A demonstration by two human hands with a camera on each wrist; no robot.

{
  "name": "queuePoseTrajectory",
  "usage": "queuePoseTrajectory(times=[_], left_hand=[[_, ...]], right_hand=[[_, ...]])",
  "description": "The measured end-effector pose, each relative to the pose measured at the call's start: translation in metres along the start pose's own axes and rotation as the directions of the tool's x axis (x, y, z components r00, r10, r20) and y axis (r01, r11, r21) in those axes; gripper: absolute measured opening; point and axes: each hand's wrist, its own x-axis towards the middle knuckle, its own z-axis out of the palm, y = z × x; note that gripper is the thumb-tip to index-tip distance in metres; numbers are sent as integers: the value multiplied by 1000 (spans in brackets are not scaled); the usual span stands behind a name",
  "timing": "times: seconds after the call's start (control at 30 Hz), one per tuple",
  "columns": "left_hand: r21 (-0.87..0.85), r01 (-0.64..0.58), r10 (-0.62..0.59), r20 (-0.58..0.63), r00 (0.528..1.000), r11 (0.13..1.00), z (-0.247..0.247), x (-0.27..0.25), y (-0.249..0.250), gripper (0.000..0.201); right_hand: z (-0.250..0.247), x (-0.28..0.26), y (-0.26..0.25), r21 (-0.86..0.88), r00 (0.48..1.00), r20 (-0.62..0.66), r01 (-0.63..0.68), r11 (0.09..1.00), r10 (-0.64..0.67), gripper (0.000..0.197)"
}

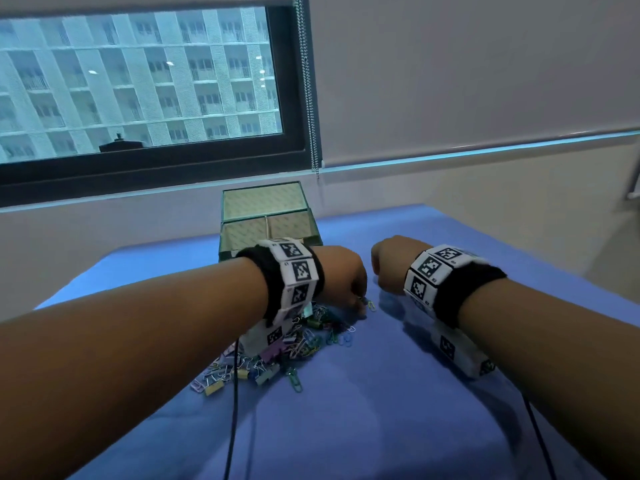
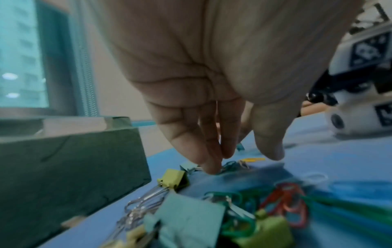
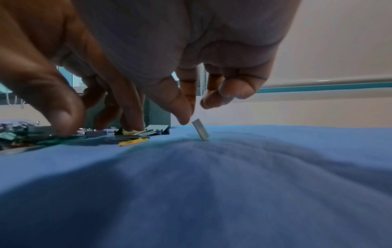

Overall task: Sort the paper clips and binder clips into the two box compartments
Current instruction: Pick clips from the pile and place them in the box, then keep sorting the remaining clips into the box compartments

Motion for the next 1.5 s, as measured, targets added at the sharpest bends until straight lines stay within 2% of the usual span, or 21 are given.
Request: queuePoseTrajectory(times=[0.07, 0.17, 0.3, 0.37, 0.43, 0.5, 0.57, 0.67, 0.73, 0.83, 0.9, 0.97, 1.0, 1.07, 1.17, 1.23, 1.3, 1.33, 1.4, 1.47, 1.5], left_hand=[[74, 15, -18, 40, 999, 997, 3, 2, 9, 38], [83, 10, -10, -3, 1000, 996, 5, -1, 15, 31], [140, -32, 34, -6, 999, 990, 4, -10, 15, 30], [92, -18, 17, 19, 1000, 996, 1, -16, 7, 17], [-22, 33, -32, 56, 998, 999, -5, -20, -7, 20], [-164, 105, -87, 113, 990, 981, -11, -25, -22, 17], [-324, 188, -138, 173, 975, 927, -15, -28, -37, 18], [-578, 292, -212, 203, 956, 762, -16, -30, -59, 18], [-692, 301, -258, 169, 951, 656, -20, -30, -72, 16], [-777, 270, -372, 50, 927, 569, -32, -27, -88, 12], [-795, 286, -492, -18, 870, 535, -40, -22, -99, 17], [-829, 319, -564, 5, 826, 459, -44, -18, -106, 24], [-841, 324, -567, 26, 823, 433, -43, -17, -107, 25], [-820, 336, -549, 32, 835, 464, -38, -15, -111, 14], [-791, 276, -526, -68, 848, 546, -36, -26, -118, 27], [-780, 224, -474, -104, 874, 584, -35, -46, -118, 25], [-683, 236, -410, -101, 907, 691, -27, -75, -117, 22], [-602, 267, -379, -65, 923, 752, -20, -92, -116, 21], [-425, 362, -349, 111, 931, 830, -2, -127, -115, 23], [-254, 445, -377, 273, 885, 859, 18, -160, -114, 30], [-200, 473, -404, 306, 862, 858, 26, -174, -115, 33]], right_hand=[[0, 0, -1, 21, 999, 36, 7, 1000, -8, 21], [-1, -1, -2, 42, 998, 62, 13, 999, -16, 25], [-3, -6, -7, 69, 994, 39, 98, 993, -101, 10], [-1, -9, -9, 126, 986, 48, 155, 980, -162, 11], [-2, -13, -12, 188, 978, 92, 169, 967, -189, 6], [-3, -16, -14, 245, 968, 144, 168, 955, -207, 20], [-3, -17, -16, 255, 961, 151, 188, 948, -231, 27], [-1, -14, -16, 187, 960, 140, 216, 958, -244, 18], [0, -13, -14, 150, 956, 143, 234, 961, -255, 8], [1, -13, -14, 93, 951, 119, 275, 957, -285, 8], [1, -13, -16, 93, 955, 70, 280, 955, -287, 11], [0, -14, -16, 156, 958, 54, 270, 950, -281, 9], [0, -14, -16, 178, 959, 74, 258, 950, -274, 6], [1, -15, -17, 144, 956, 126, 245, 959, -264, 5], [1, -12, -21, 52, 944, 197, 260, 964, -265, 18], [-1, -14, -24, 63, 938, 236, 248, 967, -256, 17], [-1, -17, -25, 110, 924, 251, 269, 957, -289, 24], [0, -18, -25, 131, 915, 255, 288, 949, -313, 30], [1, -19, -24, 151, 902, 248, 323, 934, -352, 33], [2, -17, -23, 144, 894, 227, 362, 921, -387, 21], [2, -16, -23, 141, 891, 216, 376, 916, -399, 13]])
